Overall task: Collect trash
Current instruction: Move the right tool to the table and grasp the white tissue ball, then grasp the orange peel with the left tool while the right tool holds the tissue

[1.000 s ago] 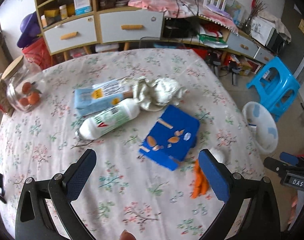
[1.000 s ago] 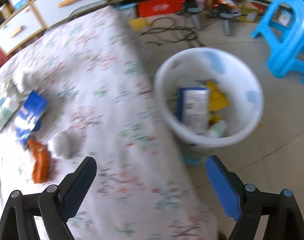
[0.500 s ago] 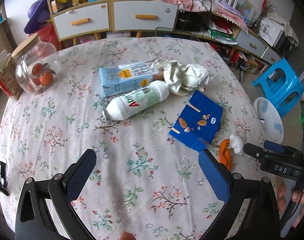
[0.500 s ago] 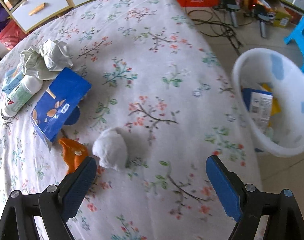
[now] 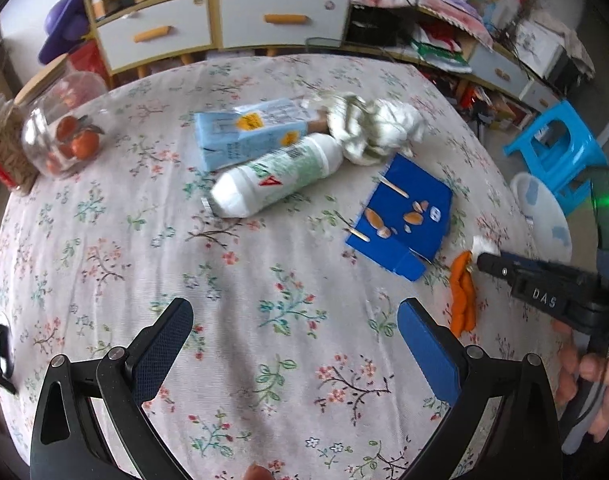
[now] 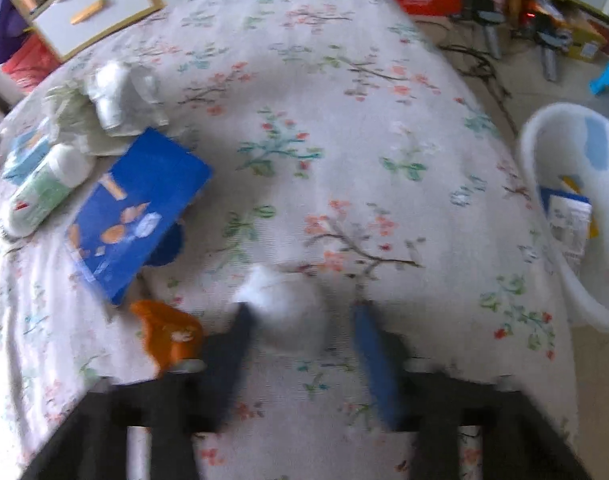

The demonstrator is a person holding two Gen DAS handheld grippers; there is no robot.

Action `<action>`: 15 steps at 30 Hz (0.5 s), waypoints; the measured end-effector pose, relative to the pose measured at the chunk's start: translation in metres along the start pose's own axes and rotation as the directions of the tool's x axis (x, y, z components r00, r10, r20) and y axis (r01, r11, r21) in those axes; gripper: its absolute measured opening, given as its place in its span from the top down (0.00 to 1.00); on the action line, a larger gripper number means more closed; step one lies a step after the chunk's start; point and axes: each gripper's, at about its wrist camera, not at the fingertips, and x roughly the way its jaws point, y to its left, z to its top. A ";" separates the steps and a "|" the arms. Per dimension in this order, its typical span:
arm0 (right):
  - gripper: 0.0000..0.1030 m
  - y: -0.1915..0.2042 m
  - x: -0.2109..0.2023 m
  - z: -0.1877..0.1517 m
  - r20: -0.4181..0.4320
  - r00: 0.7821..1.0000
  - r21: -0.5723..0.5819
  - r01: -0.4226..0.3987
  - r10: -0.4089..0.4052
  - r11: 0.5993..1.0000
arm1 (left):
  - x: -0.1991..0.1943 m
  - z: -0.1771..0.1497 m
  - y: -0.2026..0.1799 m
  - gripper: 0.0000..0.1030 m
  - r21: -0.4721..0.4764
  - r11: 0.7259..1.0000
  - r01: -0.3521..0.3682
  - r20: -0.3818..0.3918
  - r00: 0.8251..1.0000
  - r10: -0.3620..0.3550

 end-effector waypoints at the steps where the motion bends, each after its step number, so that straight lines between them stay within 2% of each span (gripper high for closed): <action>1: 0.72 0.001 -0.002 0.000 0.001 1.000 -0.009 0.004 -0.004 1.000 | 0.002 -0.001 -0.005 0.00 0.014 1.000 0.006 -0.006 1.000 -0.006; 9: 0.73 -0.014 -0.026 -0.006 0.022 1.000 0.004 0.019 -0.019 1.000 | 0.018 -0.005 -0.046 0.00 0.085 0.995 0.042 -0.043 0.998 -0.039; 15: 0.73 -0.034 -0.042 -0.014 0.018 0.999 0.017 0.032 -0.032 0.999 | 0.027 -0.007 -0.070 0.03 0.103 0.991 0.083 -0.057 0.995 -0.077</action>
